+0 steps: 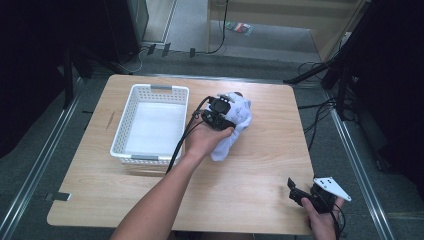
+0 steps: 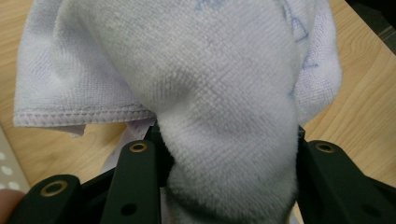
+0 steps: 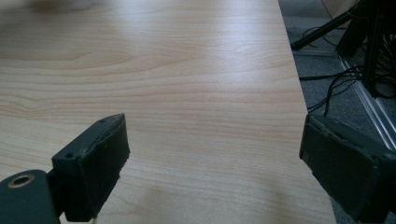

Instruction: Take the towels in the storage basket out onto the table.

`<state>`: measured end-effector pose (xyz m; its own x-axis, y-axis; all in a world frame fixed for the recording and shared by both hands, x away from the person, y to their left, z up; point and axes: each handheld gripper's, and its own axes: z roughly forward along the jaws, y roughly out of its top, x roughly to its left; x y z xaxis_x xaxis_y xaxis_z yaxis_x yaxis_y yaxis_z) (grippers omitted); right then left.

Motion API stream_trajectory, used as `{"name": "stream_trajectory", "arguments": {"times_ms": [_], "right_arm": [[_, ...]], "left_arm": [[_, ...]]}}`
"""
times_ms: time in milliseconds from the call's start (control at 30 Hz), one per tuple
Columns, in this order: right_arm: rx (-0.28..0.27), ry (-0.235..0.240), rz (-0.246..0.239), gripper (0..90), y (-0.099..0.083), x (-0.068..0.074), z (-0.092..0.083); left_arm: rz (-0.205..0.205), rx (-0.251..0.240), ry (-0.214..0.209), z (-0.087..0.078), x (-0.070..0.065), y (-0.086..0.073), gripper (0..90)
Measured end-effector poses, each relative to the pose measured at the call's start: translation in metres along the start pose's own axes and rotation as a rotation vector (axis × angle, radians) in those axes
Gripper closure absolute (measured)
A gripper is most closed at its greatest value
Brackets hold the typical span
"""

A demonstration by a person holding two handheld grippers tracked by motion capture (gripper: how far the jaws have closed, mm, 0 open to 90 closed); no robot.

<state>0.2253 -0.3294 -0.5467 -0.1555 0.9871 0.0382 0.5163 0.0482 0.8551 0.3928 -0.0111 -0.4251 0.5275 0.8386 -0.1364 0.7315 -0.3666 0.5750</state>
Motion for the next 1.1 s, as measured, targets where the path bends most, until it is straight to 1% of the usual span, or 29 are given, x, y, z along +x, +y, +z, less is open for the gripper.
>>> {"name": "stream_trajectory", "arguments": {"times_ms": [33,67,133,200,233,267,300,333,367,433,467,500,533,567,600,633,667,733,767,800,833,867,900,933,1000,1033,1067,1100], "right_arm": [[-0.002,-0.001,0.001,8.3,0.0,0.0,0.0],[-0.002,0.0,-0.001,8.3,0.0,0.0,0.0],[-0.002,0.0,0.0,8.3,0.0,0.0,0.0],[-0.001,0.002,0.003,8.3,0.0,0.0,0.0],[-0.001,0.001,0.004,8.3,0.0,0.0,0.0],[-0.001,0.001,0.004,8.3,0.0,0.0,0.0],[0.0,0.001,0.003,8.3,0.0,0.0,0.0],[0.0,0.001,0.003,8.3,0.0,0.0,0.0],[-0.001,0.003,0.003,8.3,0.0,0.0,0.0],[-0.001,0.003,0.004,8.3,0.0,0.0,0.0],[-0.001,0.003,0.004,8.3,0.0,0.0,0.0],[-0.003,0.004,0.004,8.3,0.0,0.0,0.0],[-0.003,0.004,0.004,8.3,0.0,0.0,0.0],[-0.002,0.004,0.006,8.3,0.0,0.0,0.0],[-0.002,0.004,0.006,8.3,0.0,0.0,0.0],[-0.002,0.004,0.006,8.3,0.0,0.0,0.0],[-0.002,0.005,0.005,8.3,0.0,0.0,0.0],[-0.003,0.004,0.005,8.2,0.0,0.0,0.0],[-0.003,0.005,0.004,8.3,0.0,0.0,0.0],[-0.003,0.005,0.004,8.3,0.0,0.0,0.0],[-0.003,0.004,0.005,8.3,0.0,0.0,0.0],[-0.002,0.004,0.005,8.3,0.0,0.0,0.0],[-0.003,0.004,0.003,8.3,0.0,0.0,0.0],[-0.003,0.004,0.003,8.3,0.0,0.0,0.0],[0.0,0.003,0.003,8.3,0.0,0.0,0.0],[0.0,0.003,0.002,8.3,0.0,0.0,0.0],[0.0,0.003,0.002,8.3,0.0,0.0,0.0],[-0.003,0.003,-0.003,8.3,0.0,0.0,0.0]], "left_arm": [[0.001,0.006,-0.007,0.005,-0.001,-0.003,55.8],[0.001,0.006,-0.007,0.005,-0.001,-0.003,55.5],[0.0,0.014,-0.034,0.015,-0.002,-0.008,55.0],[-0.003,0.012,-0.035,0.018,-0.002,-0.01,54.4],[-0.016,0.013,-0.046,0.024,-0.002,-0.014,54.1],[-0.016,0.013,-0.046,0.024,-0.002,-0.014,53.7],[-0.014,0.017,-0.043,0.031,-0.004,-0.018,53.1],[-0.014,0.017,-0.043,0.031,-0.004,-0.018,52.5],[-0.029,0.014,-0.047,0.038,-0.005,-0.023,52.0],[-0.027,0.028,-0.05,0.044,-0.006,-0.027,50.7],[-0.027,0.028,-0.05,0.044,-0.006,-0.027,49.8],[-0.023,0.03,-0.04,0.049,-0.007,-0.03,48.6],[-0.023,0.03,-0.04,0.049,-0.007,-0.03,46.4],[-0.03,0.036,-0.024,0.052,-0.008,-0.032,43.4],[-0.03,0.036,-0.024,0.052,-0.008,-0.032,39.9],[-0.033,0.044,-0.009,0.054,-0.01,-0.033,35.2],[-0.029,0.049,-0.012,0.054,-0.01,-0.033,30.0],[-0.029,0.051,-0.012,0.054,-0.011,-0.033,15.1],[-0.038,0.037,0.008,0.051,-0.01,-0.032,9.0],[-0.038,0.037,0.008,0.051,-0.01,-0.032,5.8],[-0.055,0.025,-0.012,0.047,-0.008,-0.03,2.2],[-0.052,0.033,-0.011,0.045,-0.007,-0.029,0.0],[-0.043,0.037,-0.012,0.043,-0.006,-0.029,0.0],[-0.043,0.037,-0.012,0.043,-0.006,-0.029,0.0],[-0.033,0.03,0.003,0.038,-0.003,-0.029,0.0],[-0.034,0.018,0.002,0.032,0.0,-0.029,0.0],[-0.034,0.018,0.002,0.032,0.0,-0.029,0.0],[-0.04,0.009,0.003,0.028,0.002,-0.029,0.0]]}}
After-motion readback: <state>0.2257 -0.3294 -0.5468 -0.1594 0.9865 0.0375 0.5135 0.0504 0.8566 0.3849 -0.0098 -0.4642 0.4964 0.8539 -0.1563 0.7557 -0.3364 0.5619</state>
